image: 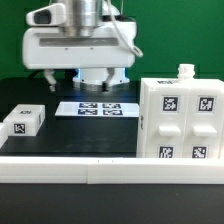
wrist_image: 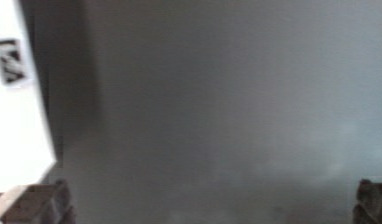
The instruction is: Assemble cabinet
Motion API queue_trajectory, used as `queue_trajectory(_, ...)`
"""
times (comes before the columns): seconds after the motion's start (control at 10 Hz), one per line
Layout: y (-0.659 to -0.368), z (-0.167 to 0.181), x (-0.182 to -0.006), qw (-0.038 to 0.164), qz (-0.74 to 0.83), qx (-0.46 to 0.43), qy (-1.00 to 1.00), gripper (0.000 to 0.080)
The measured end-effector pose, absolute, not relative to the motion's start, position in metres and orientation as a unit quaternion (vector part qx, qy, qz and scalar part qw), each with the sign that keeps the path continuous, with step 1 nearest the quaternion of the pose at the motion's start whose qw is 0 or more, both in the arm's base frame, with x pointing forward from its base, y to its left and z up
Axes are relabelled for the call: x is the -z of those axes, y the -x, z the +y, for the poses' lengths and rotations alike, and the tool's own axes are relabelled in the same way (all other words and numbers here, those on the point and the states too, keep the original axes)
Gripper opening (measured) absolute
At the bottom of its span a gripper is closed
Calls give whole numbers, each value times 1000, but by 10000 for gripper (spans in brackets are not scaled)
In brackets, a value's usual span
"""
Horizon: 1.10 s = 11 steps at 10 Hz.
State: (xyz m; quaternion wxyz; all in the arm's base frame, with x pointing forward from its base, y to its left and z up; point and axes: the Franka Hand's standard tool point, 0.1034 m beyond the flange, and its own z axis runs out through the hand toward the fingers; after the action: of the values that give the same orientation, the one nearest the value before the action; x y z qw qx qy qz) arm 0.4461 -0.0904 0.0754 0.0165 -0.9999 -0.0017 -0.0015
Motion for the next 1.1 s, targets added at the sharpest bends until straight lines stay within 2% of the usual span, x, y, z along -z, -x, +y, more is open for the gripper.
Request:
queue_trajectory(0.3,-437,-145,-66,11,-25,-4,1000,797)
queue_trajectory(0.6,-426,-172,-54,10,-34,-13,999,797)
queue_trajectory(1.1,-418,-179,-31,1,-42,-21,999,797)
